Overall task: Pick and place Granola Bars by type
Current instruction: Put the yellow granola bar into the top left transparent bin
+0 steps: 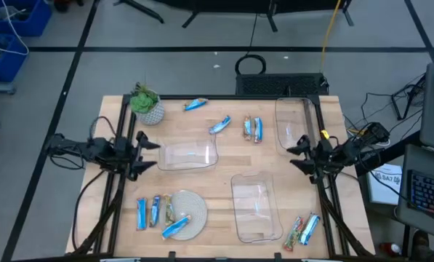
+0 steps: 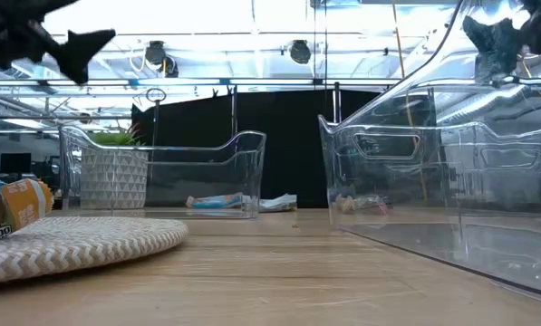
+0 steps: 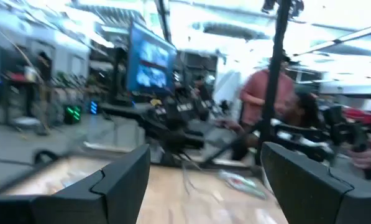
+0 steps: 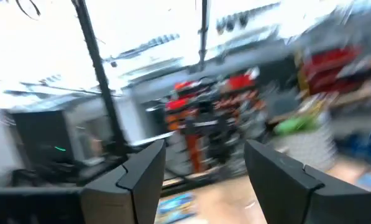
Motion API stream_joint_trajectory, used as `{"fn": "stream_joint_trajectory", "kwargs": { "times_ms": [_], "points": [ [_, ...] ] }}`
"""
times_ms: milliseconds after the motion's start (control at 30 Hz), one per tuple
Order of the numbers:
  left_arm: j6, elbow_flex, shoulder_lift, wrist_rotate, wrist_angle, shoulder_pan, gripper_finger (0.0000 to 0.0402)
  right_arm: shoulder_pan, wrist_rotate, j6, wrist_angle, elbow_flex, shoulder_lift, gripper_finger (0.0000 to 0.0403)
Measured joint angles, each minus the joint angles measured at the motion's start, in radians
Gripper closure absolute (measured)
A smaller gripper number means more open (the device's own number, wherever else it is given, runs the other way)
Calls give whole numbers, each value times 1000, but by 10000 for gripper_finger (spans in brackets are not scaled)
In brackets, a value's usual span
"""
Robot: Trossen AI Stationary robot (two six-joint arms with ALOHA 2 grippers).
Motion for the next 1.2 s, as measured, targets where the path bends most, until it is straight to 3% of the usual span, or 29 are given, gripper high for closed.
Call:
{"fn": "stream_joint_trajectory", "kwargs": {
  "times_ms": [133,333,500,600,667,833,967,1100,1200],
  "points": [
    [78,148,123,-70,-25,0,92,0,81,-182,18,117,65,193],
    [232,454,449,-238,-29,0,92,-5,146,-333,32,366,262,193],
    [134,666,701,-429,-43,0,92,-26,159,-377,219,534,428,193],
    [-89,763,805,-504,-168,0,92,-38,159,-433,309,590,492,193],
    [-313,832,855,-480,-313,-9,92,-39,178,-436,334,612,514,193],
    [-927,969,970,-311,-618,-57,92,-39,272,-415,289,623,528,193],
    [-1254,1053,1069,-235,-793,-112,92,-39,339,-402,206,623,527,193],
    [-1604,1130,1167,-42,-982,-161,92,-39,344,-365,114,623,527,193],
    [-1760,1152,1229,76,-1037,-222,92,-39,343,-348,60,623,527,193]
  ]
}}
